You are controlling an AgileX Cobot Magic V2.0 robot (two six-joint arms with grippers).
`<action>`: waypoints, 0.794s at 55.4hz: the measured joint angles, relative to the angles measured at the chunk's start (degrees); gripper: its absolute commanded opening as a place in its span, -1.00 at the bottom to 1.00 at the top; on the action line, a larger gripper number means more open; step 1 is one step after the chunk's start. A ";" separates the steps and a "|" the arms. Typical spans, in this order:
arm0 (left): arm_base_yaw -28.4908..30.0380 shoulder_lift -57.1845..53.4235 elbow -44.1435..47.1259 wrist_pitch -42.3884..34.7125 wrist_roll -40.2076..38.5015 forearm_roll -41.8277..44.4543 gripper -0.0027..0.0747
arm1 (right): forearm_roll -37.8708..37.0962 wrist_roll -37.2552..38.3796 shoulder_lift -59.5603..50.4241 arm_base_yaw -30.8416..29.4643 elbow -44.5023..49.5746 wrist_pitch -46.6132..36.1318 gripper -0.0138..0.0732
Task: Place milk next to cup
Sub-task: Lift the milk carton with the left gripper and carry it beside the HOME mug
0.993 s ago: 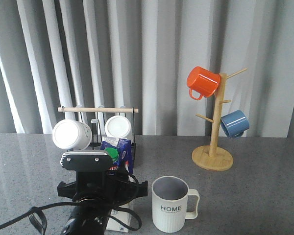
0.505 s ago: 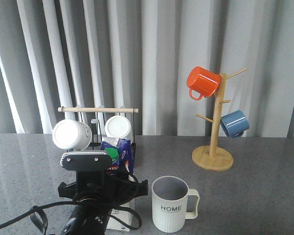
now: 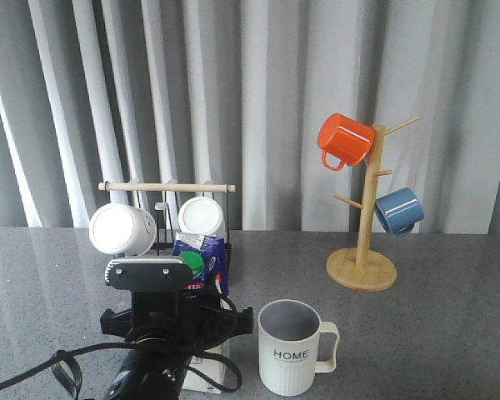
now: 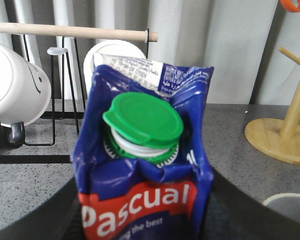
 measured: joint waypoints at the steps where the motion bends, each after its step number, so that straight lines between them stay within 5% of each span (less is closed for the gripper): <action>1: 0.00 0.00 0.00 0.08 0.00 0.13 -0.18 | 0.00 0.00 0.00 0.00 0.00 0.00 -0.69; 15: 0.00 -0.11 0.00 0.52 0.00 0.36 0.27 | 0.00 0.00 0.00 0.00 0.00 0.00 -0.69; 44: 0.00 -3.14 0.00 3.63 1.48 -0.33 0.29 | 0.00 0.00 0.00 0.00 0.00 0.00 -0.69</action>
